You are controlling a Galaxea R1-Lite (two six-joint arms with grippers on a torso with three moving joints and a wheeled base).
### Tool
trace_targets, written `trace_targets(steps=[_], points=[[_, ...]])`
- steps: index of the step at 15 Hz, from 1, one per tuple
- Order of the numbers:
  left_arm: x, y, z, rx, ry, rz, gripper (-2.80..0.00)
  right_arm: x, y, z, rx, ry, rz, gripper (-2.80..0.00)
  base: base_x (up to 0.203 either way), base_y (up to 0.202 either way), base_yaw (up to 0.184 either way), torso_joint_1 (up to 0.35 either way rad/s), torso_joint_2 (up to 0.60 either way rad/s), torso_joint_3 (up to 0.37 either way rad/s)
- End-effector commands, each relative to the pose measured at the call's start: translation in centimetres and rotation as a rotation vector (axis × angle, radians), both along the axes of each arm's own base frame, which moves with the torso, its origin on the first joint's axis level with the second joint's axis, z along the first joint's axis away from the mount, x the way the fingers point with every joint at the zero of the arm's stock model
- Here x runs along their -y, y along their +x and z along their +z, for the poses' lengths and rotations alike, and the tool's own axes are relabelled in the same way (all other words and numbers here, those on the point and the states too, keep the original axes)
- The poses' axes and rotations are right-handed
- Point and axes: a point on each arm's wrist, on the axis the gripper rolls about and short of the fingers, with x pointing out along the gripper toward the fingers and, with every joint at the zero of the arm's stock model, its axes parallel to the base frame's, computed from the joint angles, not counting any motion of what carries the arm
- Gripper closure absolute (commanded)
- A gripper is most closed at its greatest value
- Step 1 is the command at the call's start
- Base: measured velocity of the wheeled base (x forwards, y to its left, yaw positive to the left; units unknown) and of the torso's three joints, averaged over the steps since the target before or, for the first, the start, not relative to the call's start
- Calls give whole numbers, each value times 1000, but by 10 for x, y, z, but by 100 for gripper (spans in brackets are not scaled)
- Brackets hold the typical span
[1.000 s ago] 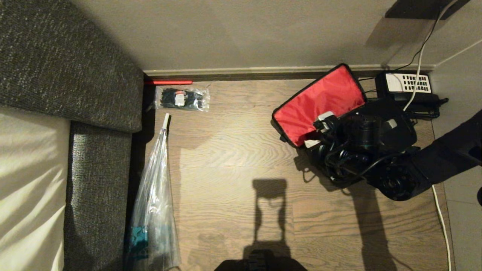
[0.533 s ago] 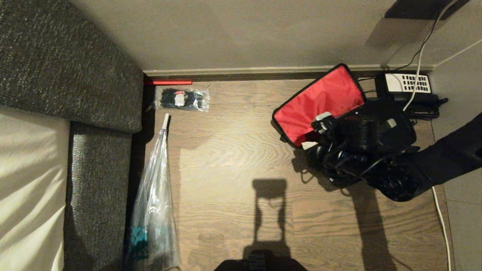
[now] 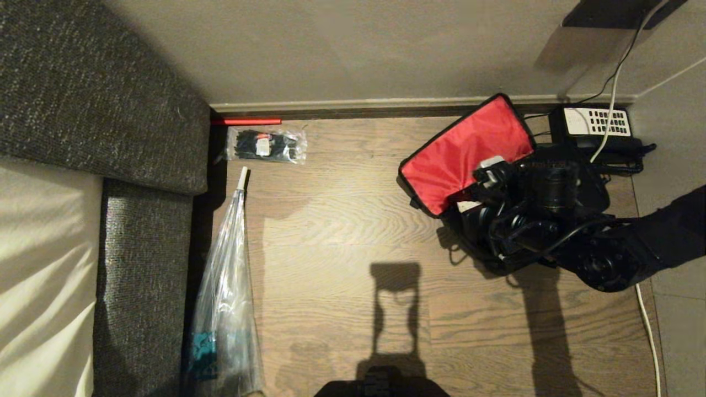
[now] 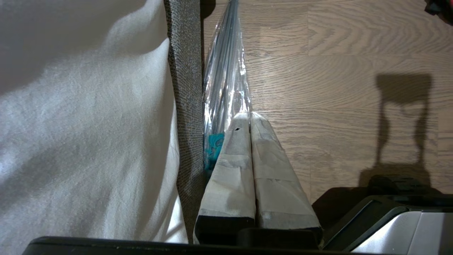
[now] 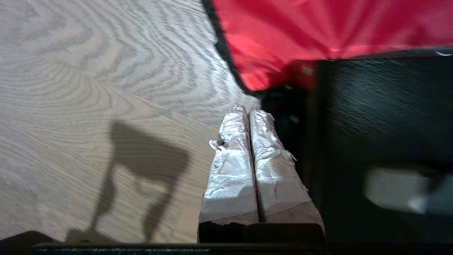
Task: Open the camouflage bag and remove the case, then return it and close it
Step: Close the top of the storage box
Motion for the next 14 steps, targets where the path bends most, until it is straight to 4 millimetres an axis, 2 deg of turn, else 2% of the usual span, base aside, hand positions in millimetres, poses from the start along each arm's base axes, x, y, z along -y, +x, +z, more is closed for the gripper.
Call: trace_targets(steps=[1,3,5,8,12,14], points=[[0,0,0,1,1,1,0,11,-12,16,23,6,-19,0,0,0,0,0,0,0],[0,0,0,1,1,1,0,18,-23,25,18,6,-31,0,0,0,0,0,0,0],[0,0,0,1,1,1,0,30,-35,24,-19,-4,-55,0,0,0,0,0,0,0],[0,0,0,1,1,1,0,41,-66,37,-56,65,-65,0,0,0,0,0,0,0],[0,0,0,1,1,1,0,62,-143,62,-46,208,-86,0,0,0,0,0,0,0],[0,0,0,1,1,1,0,76,-197,73,-35,251,-101,0,0,0,0,0,0,0]])
